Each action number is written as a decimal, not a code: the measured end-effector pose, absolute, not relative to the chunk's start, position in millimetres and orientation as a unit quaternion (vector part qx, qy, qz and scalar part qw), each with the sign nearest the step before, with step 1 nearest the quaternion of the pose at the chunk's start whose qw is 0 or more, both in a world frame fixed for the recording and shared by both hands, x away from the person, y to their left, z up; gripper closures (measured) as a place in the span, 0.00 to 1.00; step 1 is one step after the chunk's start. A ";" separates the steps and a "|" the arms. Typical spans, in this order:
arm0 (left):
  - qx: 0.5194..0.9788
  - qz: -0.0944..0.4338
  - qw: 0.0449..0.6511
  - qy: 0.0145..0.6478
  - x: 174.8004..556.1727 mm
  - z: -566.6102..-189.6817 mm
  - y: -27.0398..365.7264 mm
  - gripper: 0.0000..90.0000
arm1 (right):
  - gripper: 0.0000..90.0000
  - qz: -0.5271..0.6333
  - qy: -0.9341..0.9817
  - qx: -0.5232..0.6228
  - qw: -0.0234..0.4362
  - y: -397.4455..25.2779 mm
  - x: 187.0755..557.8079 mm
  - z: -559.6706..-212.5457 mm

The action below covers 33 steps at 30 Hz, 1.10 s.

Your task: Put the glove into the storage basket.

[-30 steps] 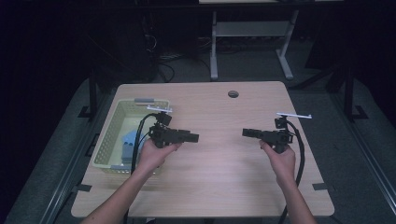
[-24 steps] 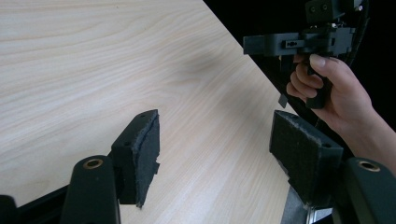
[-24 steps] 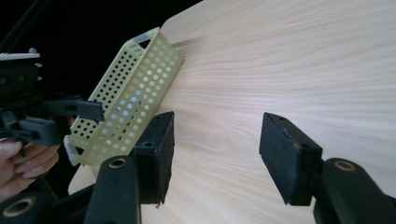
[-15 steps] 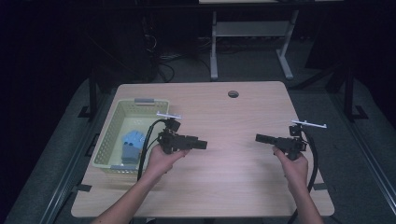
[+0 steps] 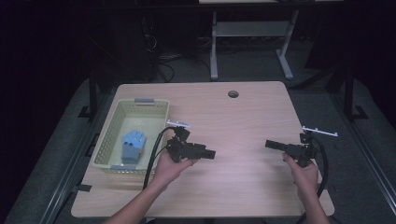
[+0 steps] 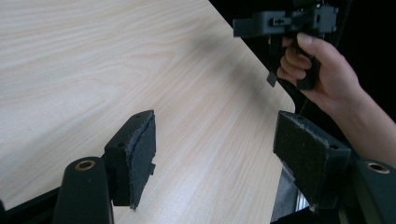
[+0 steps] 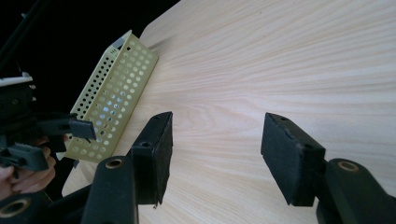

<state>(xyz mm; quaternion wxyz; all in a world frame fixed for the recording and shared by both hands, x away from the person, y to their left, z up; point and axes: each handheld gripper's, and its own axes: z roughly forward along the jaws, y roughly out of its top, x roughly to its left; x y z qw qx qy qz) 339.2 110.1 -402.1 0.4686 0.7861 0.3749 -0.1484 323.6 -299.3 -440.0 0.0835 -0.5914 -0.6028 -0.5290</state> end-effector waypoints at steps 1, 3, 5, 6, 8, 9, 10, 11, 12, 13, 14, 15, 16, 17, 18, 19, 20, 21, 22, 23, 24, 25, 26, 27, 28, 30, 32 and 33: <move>0.787 -0.150 0.468 0.373 338.3 -403.6 109.0 0.33 | 0.48 -0.531 -0.601 -0.592 0.082 -302.3 322.4 -440.4; 0.788 -0.151 0.468 0.372 336.4 -405.6 106.9 0.33 | 0.48 -0.531 -0.598 -0.595 0.080 -307.5 320.5 -440.8; 0.790 -0.151 0.466 0.369 334.5 -407.7 104.9 0.33 | 0.47 -0.534 -0.594 -0.597 0.076 -313.0 318.3 -441.4; 0.791 -0.151 0.466 0.368 333.4 -408.9 103.4 0.33 | 0.47 -0.534 -0.591 -0.599 0.078 -314.8 317.3 -441.4; 0.791 -0.153 0.466 0.365 331.7 -410.7 101.5 0.33 | 0.47 -0.535 -0.589 -0.600 0.076 -319.6 315.1 -442.3; 0.793 -0.151 0.465 0.362 331.2 -411.5 100.9 0.33 | 0.47 -0.536 -0.587 -0.602 0.074 -322.5 313.5 -443.5; 0.795 -0.150 0.464 0.362 330.1 -412.2 99.8 0.33 | 0.47 -0.535 -0.586 -0.603 0.074 -324.1 312.5 -444.0; 0.796 -0.150 0.463 0.360 328.8 -413.7 98.3 0.33 | 0.47 -0.535 -0.585 -0.604 0.074 -326.2 311.3 -445.0; 0.798 -0.150 0.461 0.358 327.9 -414.8 97.4 0.33 | 0.47 -0.533 -0.585 -0.607 0.073 -328.6 309.8 -446.4; 0.799 -0.149 0.461 0.357 327.0 -416.0 96.3 0.33 | 0.47 -0.531 -0.586 -0.608 0.072 -330.3 308.6 -447.6; 0.799 -0.150 0.461 0.356 325.9 -417.2 95.4 0.33 | 0.47 -0.530 -0.585 -0.610 0.071 -331.5 307.3 -448.9; 0.799 -0.150 0.461 0.355 325.3 -418.1 94.7 0.33 | 0.46 -0.530 -0.585 -0.610 0.072 -332.8 306.1 -450.3; 0.801 -0.150 0.460 0.354 324.2 -419.6 93.9 0.33 | 0.46 -0.530 -0.585 -0.610 0.072 -333.6 305.3 -451.4; 0.801 -0.151 0.459 0.353 323.4 -420.6 93.3 0.32 | 0.46 -0.529 -0.584 -0.611 0.074 -335.0 303.1 -454.3; 0.802 -0.148 0.459 0.351 322.4 -421.8 92.9 0.32 | 0.46 -0.529 -0.584 -0.611 0.074 -335.0 303.1 -454.3; 0.802 -0.149 0.461 0.350 321.0 -423.5 92.4 0.32 | 0.45 -0.529 -0.584 -0.611 0.075 -335.5 302.1 -455.8; 0.801 -0.151 0.463 0.349 319.8 -424.8 92.2 0.32 | 0.45 -0.529 -0.585 -0.610 0.076 -335.9 300.7 -457.7; 0.801 -0.152 0.462 0.349 318.2 -426.3 91.6 0.32 | 0.45 -0.531 -0.584 -0.610 0.077 -335.7 299.8 -458.9; 0.803 -0.151 0.461 0.347 317.1 -427.4 91.7 0.31 | 0.45 -0.528 -0.587 -0.609 0.078 -335.8 298.4 -460.3; 0.801 -0.153 0.463 0.348 316.1 -428.3 91.6 0.31 | 0.45 -0.528 -0.587 -0.609 0.078 -335.4 297.4 -461.4; 0.799 -0.156 0.465 0.347 315.0 -429.4 92.0 0.31 | 0.45 -0.529 -0.586 -0.608 0.080 -335.2 296.5 -462.1; 0.798 -0.159 0.466 0.347 313.9 -430.2 92.5 0.31 | 0.45 -0.531 -0.586 -0.607 0.080 -334.9 295.4 -463.1; 0.797 -0.162 0.467 0.347 312.2 -431.2 93.3 0.30 | 0.44 -0.531 -0.585 -0.608 0.083 -334.6 294.3 -463.4; 0.797 -0.164 0.468 0.345 309.7 -432.4 94.1 0.30 | 0.44 -0.532 -0.584 -0.607 0.085 -334.1 292.9 -463.8; 0.797 -0.165 0.468 0.344 308.0 -433.0 94.6 0.30 | 0.43 -0.534 -0.585 -0.604 0.088 -333.1 291.1 -464.0; 0.796 -0.168 0.470 0.343 304.5 -433.9 95.0 0.30 | 0.43 -0.530 -0.591 -0.602 0.088 -331.2 288.3 -463.7; 0.795 -0.166 0.473 0.341 301.0 -434.9 96.0 0.30 | 0.42 -0.533 -0.591 -0.599 0.090 -330.1 284.8 -464.9; 0.795 -0.166 0.475 0.339 299.5 -435.3 96.6 0.29 | 0.41 -0.532 -0.591 -0.599 0.091 -329.1 283.1 -465.5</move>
